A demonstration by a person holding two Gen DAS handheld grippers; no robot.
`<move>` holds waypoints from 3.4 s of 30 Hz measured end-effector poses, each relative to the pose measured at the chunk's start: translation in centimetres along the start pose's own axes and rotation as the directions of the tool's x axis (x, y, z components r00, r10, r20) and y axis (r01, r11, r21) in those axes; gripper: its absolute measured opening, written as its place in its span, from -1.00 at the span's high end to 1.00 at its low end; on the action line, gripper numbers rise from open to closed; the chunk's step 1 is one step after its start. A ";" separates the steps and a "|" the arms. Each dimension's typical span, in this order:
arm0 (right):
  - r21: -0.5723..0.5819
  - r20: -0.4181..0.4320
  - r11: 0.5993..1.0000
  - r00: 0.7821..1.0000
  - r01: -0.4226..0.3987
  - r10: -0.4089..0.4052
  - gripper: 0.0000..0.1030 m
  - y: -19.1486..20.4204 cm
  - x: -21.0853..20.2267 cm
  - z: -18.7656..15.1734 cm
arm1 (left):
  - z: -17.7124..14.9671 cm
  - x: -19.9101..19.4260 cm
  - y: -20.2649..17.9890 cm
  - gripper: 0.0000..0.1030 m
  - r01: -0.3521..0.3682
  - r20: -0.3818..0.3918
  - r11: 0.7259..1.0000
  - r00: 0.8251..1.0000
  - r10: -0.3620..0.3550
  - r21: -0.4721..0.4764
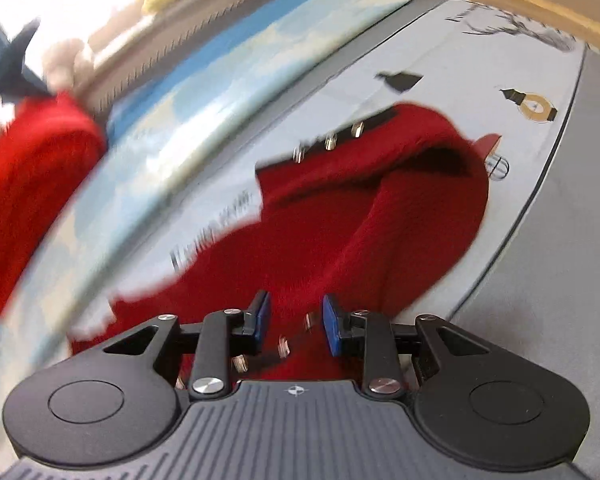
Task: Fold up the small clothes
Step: 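Open the left gripper and release the folded sleeve, then grasp the sleeve with the black buttoned strap using the right gripper, then carry the buttoned sleeve across the sweater body with the right gripper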
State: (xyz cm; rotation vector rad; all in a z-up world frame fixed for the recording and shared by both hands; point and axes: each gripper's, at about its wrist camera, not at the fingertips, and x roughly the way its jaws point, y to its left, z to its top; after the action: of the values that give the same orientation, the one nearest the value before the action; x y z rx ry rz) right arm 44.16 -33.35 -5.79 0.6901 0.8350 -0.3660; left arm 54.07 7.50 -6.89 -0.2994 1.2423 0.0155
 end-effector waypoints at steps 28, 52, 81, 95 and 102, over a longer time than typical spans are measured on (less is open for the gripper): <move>0.456 0.156 0.872 0.981 -0.178 0.119 0.77 -11.6 6.4 7.9 | -0.4 -2.6 -3.4 0.34 0.061 0.052 0.993 0.996 -0.066 0.102; -0.011 -0.649 0.917 0.701 -0.398 0.296 0.67 5.5 6.1 -7.8 | 0.1 -3.2 -2.2 0.27 0.043 0.076 0.998 0.996 -0.047 0.050; -0.095 -0.338 0.979 0.931 -0.182 0.140 0.32 -3.6 5.9 2.3 | -3.1 1.7 -4.7 0.46 -0.147 0.056 0.939 0.989 0.137 0.311; -0.148 -0.145 0.989 0.989 0.006 -0.028 -0.10 -3.1 1.9 1.5 | -3.3 -0.1 -6.5 0.49 -0.267 0.219 0.874 0.957 0.191 0.406; -0.481 -0.072 0.864 0.989 -0.149 0.131 -0.09 1.0 0.2 -0.5 | -3.3 -1.8 -5.8 0.37 -0.157 0.203 0.918 0.975 0.086 0.364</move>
State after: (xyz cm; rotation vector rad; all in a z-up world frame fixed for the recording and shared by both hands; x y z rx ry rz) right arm 44.61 -32.29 -5.72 0.2823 0.8630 -0.0023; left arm 51.45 1.47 -4.95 0.1162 1.0521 -0.0876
